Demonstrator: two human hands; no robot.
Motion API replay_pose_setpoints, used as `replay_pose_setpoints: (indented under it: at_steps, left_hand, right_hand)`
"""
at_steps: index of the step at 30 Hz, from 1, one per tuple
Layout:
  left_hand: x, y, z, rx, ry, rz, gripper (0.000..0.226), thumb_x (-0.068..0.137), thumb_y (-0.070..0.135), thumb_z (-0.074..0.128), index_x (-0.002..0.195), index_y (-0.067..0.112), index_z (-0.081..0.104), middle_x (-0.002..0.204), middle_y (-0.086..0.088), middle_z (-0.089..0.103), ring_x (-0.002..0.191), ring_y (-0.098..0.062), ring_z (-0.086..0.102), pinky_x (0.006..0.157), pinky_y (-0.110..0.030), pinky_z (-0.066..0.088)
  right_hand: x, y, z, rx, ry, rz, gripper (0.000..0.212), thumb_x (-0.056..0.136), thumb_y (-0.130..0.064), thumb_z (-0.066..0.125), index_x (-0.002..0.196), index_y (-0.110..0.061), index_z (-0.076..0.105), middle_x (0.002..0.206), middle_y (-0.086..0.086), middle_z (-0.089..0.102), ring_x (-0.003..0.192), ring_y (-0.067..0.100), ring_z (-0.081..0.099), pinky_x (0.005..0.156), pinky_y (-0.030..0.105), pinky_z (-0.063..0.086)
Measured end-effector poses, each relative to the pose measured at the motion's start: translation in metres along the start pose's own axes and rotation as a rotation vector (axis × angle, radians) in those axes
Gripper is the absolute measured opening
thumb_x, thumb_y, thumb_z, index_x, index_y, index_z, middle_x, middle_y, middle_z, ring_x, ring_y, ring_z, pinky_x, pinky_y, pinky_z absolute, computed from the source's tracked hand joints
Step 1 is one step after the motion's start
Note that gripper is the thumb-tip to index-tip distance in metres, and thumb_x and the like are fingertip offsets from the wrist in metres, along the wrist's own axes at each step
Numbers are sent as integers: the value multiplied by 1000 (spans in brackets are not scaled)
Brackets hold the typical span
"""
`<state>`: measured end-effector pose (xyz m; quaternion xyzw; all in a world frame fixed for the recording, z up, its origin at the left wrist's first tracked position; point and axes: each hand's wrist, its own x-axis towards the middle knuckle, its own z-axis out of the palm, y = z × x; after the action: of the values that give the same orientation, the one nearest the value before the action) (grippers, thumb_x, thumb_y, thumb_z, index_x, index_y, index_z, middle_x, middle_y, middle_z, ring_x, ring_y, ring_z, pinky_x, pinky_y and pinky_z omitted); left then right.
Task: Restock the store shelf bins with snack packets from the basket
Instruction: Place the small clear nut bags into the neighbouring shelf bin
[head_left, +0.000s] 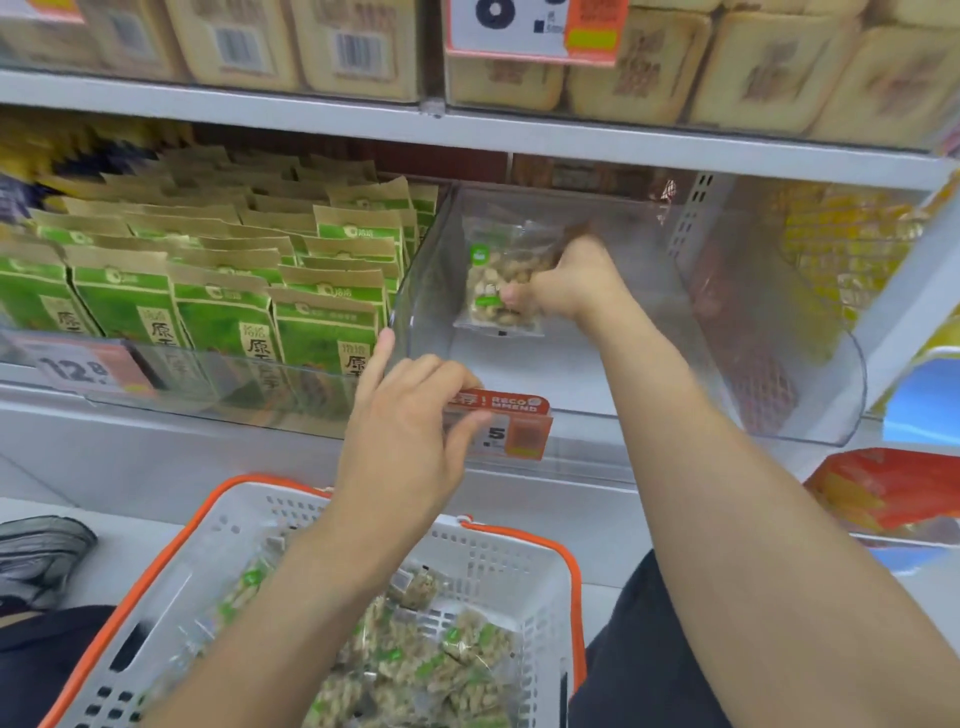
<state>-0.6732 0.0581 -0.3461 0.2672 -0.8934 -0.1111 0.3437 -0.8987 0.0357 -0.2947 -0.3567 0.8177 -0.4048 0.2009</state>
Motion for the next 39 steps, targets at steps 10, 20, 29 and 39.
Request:
replay_pose_setpoints:
  at_steps: [10,20,29,39]
  left_hand:
    - [-1,-5,5,-81,32,-1,10,84,22,70,84,15,62,74,10,46,73,-15,48,124,-39,11]
    - [-2,-2,3,-117,39,-19,9,89,23,67,87,16,60,77,11,46,77,-12,47,124,-40,9]
    - [-3,10,-12,-257,135,-93,17,89,21,61,105,15,65,100,8,60,102,-5,51,117,-47,28]
    - [-79,-1,13,-466,375,-478,11,90,9,57,94,18,59,86,3,58,81,-6,53,72,-14,41]
  right_hand:
    - [11,5,26,-269,-33,115,102,71,-32,90,145,-6,25,138,9,51,123,25,56,97,35,51]
    - [13,5,29,-161,-145,88,117,30,-54,92,129,-8,48,114,1,70,101,21,69,87,41,59]
    - [-40,-5,-22,-36,256,-119,52,86,-36,76,125,-9,56,110,1,62,99,17,61,81,28,46]
    - [-163,-4,5,133,202,-617,13,84,-9,74,83,-19,65,77,-10,67,70,7,63,62,16,48]
